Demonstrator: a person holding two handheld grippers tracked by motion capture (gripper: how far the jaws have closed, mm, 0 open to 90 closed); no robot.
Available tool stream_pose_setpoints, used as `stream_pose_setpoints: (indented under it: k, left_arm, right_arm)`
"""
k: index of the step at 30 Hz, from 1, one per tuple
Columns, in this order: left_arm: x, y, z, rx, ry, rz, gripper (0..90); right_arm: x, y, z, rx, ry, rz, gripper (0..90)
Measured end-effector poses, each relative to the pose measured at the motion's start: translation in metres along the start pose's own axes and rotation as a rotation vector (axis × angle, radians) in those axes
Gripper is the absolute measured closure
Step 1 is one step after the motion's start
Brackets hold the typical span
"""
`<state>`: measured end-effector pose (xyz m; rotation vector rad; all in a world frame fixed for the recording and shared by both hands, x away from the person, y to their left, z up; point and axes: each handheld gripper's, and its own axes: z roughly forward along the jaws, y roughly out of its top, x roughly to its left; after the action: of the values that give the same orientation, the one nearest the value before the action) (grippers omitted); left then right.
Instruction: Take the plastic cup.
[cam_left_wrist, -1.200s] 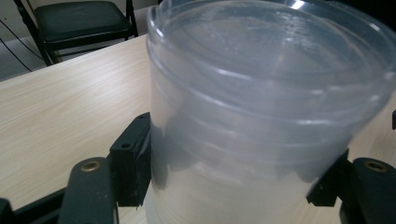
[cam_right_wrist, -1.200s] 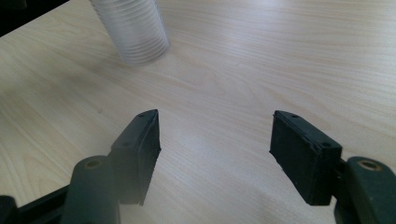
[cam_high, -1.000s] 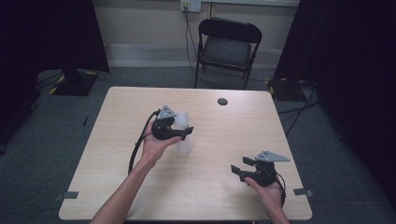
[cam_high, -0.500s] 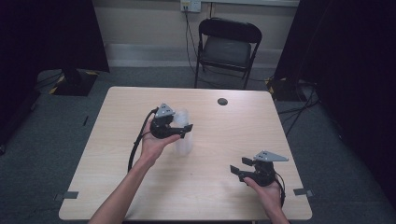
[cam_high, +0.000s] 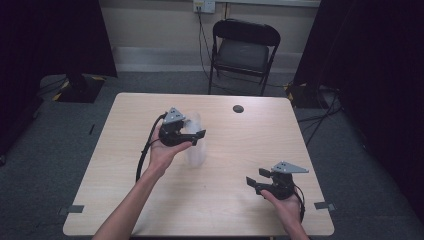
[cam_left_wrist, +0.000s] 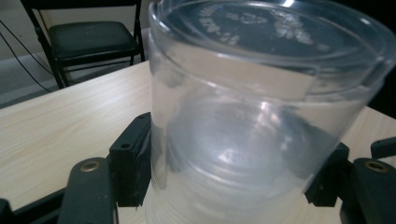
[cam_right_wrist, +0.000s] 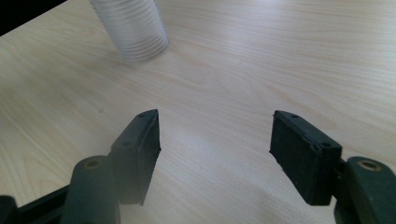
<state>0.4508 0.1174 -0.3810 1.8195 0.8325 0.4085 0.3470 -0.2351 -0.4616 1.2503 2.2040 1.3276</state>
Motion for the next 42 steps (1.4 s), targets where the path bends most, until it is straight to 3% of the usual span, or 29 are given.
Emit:
stream_pose_setpoints:
  k: [13, 21, 24, 33, 38, 42]
  left_arm:
    - [-0.005, 0.013, -0.006, -0.020, -0.002, 0.023, 31.9]
    - [-0.004, 0.016, -0.008, -0.025, 0.002, 0.016, 32.4]
    - [-0.006, 0.019, -0.009, -0.030, 0.015, 0.042, 32.3]
    - [-0.006, 0.029, -0.017, -0.081, 0.010, 0.020, 32.9]
    - [-0.003, 0.032, -0.018, -0.069, 0.017, 0.021, 33.1]
    - [-0.003, 0.038, -0.023, -0.093, 0.016, 0.013, 33.5]
  right_arm:
    - [0.000, 0.000, -0.001, -0.009, -0.006, 0.002, 33.7]
    - [0.000, 0.000, -0.001, -0.012, -0.007, 0.003, 34.2]
    - [0.000, 0.000, 0.000, -0.011, -0.005, 0.005, 34.3]
    - [0.000, 0.000, -0.001, -0.013, -0.003, 0.002, 34.3]
    - [0.000, 0.000, -0.001, -0.011, -0.004, 0.005, 34.3]
    - [0.001, 0.000, 0.000, -0.012, -0.001, 0.002, 34.3]
